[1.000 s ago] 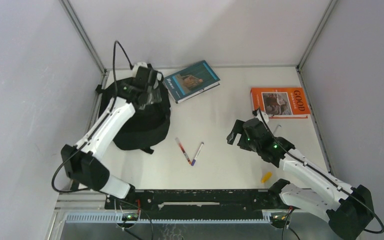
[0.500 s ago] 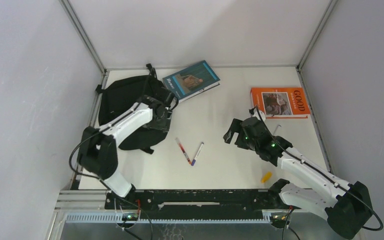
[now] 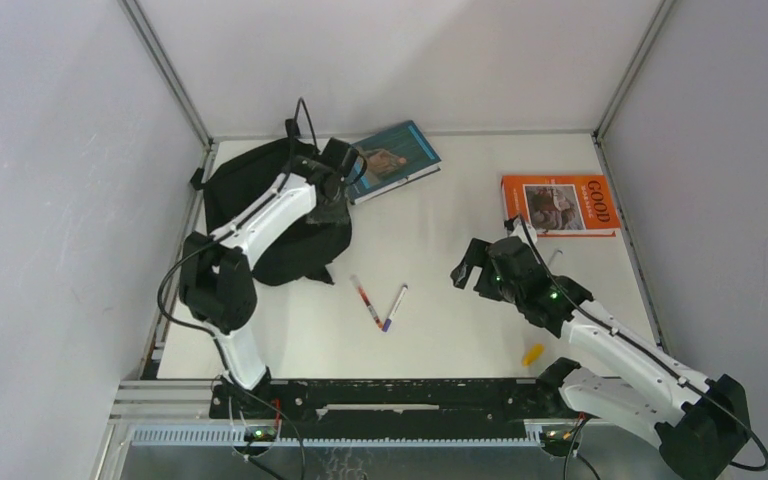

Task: Pack the student bag
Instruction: Adjust the student bag at the center of the board, then adjust the book at the center of the board.

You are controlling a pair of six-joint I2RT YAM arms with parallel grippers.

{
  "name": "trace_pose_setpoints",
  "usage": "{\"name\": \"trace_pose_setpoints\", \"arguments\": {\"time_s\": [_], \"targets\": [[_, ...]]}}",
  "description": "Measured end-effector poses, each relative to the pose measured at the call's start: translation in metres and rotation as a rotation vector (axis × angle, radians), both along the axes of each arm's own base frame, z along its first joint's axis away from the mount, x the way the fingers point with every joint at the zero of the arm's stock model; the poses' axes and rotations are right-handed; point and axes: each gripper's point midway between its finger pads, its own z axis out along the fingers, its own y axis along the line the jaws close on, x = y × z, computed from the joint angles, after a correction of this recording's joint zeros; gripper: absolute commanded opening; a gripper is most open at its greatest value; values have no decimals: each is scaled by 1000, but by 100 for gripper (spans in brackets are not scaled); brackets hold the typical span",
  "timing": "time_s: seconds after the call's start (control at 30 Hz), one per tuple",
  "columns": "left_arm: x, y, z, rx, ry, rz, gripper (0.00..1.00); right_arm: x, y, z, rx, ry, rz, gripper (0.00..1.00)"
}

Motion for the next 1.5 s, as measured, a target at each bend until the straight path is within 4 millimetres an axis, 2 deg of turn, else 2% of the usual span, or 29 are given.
{"name": "trace_pose_setpoints", "arguments": {"time_s": [0.03,0.13,0.27,0.4,0.47,0.53,0.6,0.67,0.73,0.83,0.97,1.1,1.23,1.5], "targets": [[9,-3,6,-4,-17,1,99,-1,-1,1,1,-1,-1,98],[32,-9,22,-11,-75,23,100,-1,-2,3,4,-6,-10,98],[32,-6,35,11,-97,-7,100,-1,-5,4,6,-14,-30,98],[38,-21,61,39,-183,-159,100,1,-8,7,7,-28,-55,98],[40,-50,79,79,-243,-294,100,2,-9,10,18,-35,-67,98],[51,-85,97,127,-323,-428,99,3,-12,13,33,-46,-83,98],[63,-116,102,162,-373,-533,97,4,-16,18,51,-58,-105,98],[74,-143,93,186,-390,-624,95,3,-23,25,67,-74,-131,98],[87,-159,74,215,-378,-699,95,2,-32,31,80,-93,-158,98],[108,-168,35,278,-329,-774,94,-2,-46,41,98,-123,-196,99],[137,-177,-4,332,-297,-820,89,-10,-65,50,112,-156,-248,98],[159,-182,-21,356,-309,-829,90,-15,-76,48,104,-148,-281,98],[175,-183,-30,386,-336,-831,90,-19,-78,41,88,-113,-282,98],[202,-171,-57,470,-353,-822,77,-18,-74,30,66,-59,-271,98]]}}
